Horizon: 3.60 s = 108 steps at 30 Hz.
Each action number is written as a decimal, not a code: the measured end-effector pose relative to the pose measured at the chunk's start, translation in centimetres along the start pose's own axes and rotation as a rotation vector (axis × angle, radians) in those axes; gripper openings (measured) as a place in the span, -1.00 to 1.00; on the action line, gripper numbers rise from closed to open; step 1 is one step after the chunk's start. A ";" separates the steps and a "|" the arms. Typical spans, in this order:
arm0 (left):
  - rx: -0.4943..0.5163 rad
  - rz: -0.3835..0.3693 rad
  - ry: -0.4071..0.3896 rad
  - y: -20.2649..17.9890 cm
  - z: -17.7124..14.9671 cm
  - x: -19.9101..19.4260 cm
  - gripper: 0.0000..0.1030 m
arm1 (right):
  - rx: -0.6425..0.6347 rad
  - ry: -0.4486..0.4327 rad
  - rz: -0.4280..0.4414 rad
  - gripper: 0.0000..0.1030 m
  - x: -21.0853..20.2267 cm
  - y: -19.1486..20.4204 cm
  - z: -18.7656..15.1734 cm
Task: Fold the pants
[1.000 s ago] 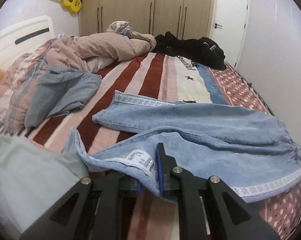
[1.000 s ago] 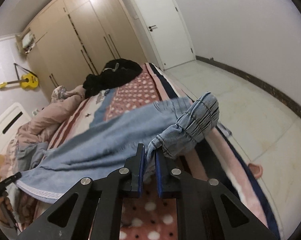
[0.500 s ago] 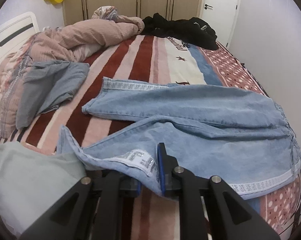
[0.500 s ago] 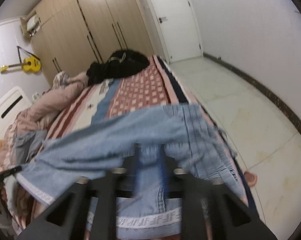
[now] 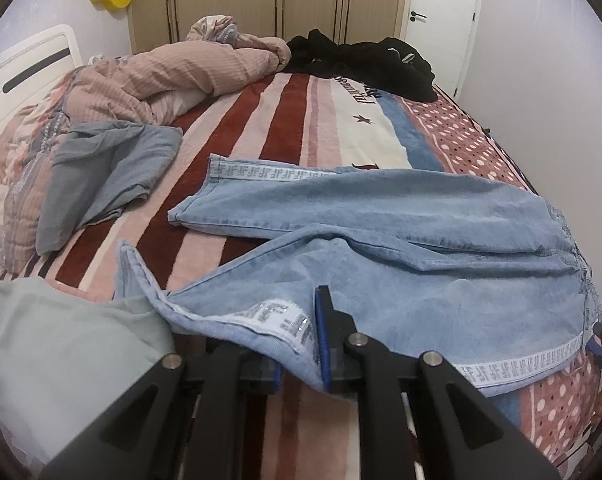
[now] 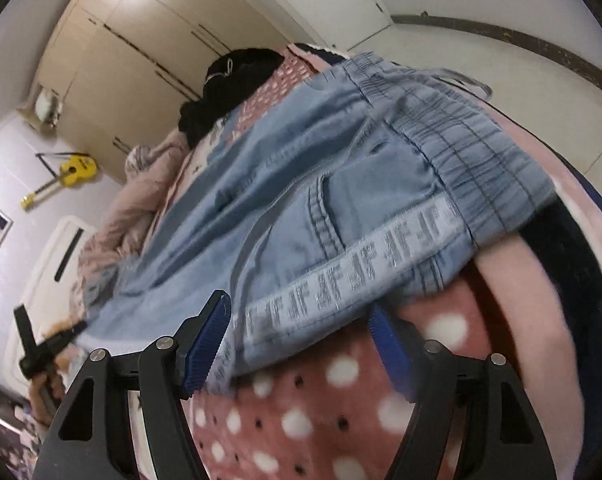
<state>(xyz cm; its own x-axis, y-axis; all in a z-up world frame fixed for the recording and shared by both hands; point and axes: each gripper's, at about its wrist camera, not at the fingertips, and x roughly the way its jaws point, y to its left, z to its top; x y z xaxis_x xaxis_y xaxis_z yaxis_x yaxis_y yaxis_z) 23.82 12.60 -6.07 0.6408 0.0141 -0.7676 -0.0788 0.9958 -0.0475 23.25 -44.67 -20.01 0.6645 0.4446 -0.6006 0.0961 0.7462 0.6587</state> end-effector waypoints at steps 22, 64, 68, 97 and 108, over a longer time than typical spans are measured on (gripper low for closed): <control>0.010 0.004 -0.016 -0.2 -0.6 -0.5 -0.76 | 0.098 -0.172 -0.056 -0.81 -0.1 1.2 -0.8; -0.036 0.358 0.219 5.1 15.6 18.1 0.68 | -0.236 -0.122 -0.320 0.18 17.6 9.5 21.7; -0.114 0.238 0.239 5.2 13.5 16.3 0.77 | -0.253 -0.114 -0.300 0.18 14.6 9.8 21.1; -0.425 0.100 0.161 4.7 8.6 23.3 0.26 | 0.121 -0.123 -0.064 0.36 13.2 -0.9 15.8; -0.384 0.126 0.121 5.0 7.9 18.7 -0.82 | 0.049 -0.221 -0.261 -0.81 9.5 1.0 15.2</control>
<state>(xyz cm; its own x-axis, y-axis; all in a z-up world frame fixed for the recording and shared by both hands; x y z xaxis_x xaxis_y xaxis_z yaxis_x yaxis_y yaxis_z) 41.41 18.53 -15.59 0.5154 0.1003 -0.8511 -0.4444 0.8804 -0.1654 40.97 -47.23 -18.16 0.7572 0.1198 -0.6421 0.3156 0.7935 0.5203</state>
